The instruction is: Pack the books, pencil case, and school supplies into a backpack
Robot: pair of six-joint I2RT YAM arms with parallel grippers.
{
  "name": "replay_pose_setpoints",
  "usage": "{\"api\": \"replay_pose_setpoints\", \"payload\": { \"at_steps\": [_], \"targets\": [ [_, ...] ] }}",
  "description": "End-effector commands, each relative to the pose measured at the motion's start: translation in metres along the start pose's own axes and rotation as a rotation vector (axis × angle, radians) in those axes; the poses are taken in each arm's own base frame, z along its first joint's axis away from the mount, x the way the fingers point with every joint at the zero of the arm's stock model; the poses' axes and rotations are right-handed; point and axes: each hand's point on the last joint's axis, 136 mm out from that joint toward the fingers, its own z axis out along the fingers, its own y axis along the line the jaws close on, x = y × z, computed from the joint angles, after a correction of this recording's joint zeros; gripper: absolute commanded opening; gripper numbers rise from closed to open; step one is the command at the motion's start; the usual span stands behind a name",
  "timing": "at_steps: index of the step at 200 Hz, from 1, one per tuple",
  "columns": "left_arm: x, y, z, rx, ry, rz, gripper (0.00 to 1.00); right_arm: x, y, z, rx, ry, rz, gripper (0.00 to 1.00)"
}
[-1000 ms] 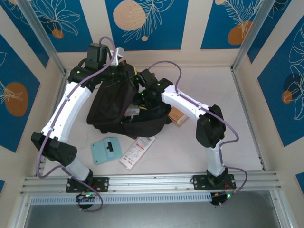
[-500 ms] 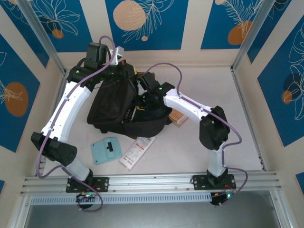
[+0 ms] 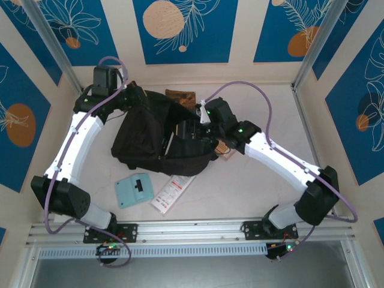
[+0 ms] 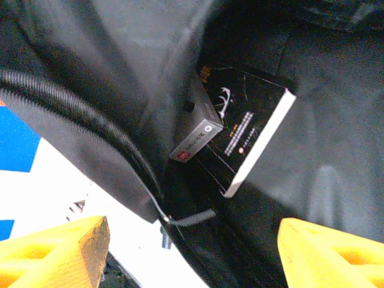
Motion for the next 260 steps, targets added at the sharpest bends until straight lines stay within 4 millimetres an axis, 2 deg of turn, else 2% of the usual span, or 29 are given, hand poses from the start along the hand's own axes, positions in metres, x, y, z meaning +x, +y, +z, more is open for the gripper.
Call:
{"api": "replay_pose_setpoints", "payload": {
  "at_steps": [1, 21, 39, 58, 82, 99, 121, 153, 201, 229, 260],
  "targets": [
    [-0.046, -0.004, -0.016, 0.007, -0.151, -0.010, 0.00, 0.003, -0.013, -0.010, 0.001, -0.020, -0.023, 0.75],
    [-0.058, -0.005, -0.021, -0.007, -0.178, 0.012, 0.00, 0.018, -0.034, -0.013, 0.013, 0.012, 0.001, 0.74],
    [-0.063, -0.004, -0.025, -0.031, -0.197, 0.035, 0.00, 0.031, -0.049, -0.016, 0.009, 0.035, -0.004, 0.67],
    [-0.057, -0.002, -0.018, -0.027, -0.171, 0.040, 0.00, 0.048, -0.067, -0.015, 0.031, 0.071, -0.025, 0.59],
    [-0.027, -0.002, 0.010, 0.054, -0.055, -0.003, 0.00, 0.070, -0.093, -0.003, 0.053, 0.156, 0.007, 0.49],
    [0.001, -0.003, 0.036, 0.126, 0.051, -0.055, 0.00, 0.086, -0.104, 0.012, 0.050, 0.233, 0.028, 0.47],
    [0.037, -0.005, 0.061, 0.154, 0.175, -0.062, 0.00, 0.103, -0.115, 0.034, 0.055, 0.339, 0.050, 0.46],
    [0.072, -0.010, 0.080, 0.154, 0.258, -0.015, 0.00, 0.112, -0.134, 0.062, 0.097, 0.430, 0.056, 0.48],
    [0.097, -0.001, 0.101, 0.164, 0.338, -0.070, 0.00, 0.124, -0.149, 0.094, 0.095, 0.530, 0.063, 0.48],
    [0.101, -0.002, 0.107, 0.187, 0.369, -0.101, 0.00, 0.133, -0.150, 0.105, 0.054, 0.579, 0.080, 0.48],
    [0.100, -0.001, 0.106, 0.181, 0.366, -0.096, 0.00, 0.145, -0.140, 0.112, -0.030, 0.620, 0.085, 0.35]
  ]
}}
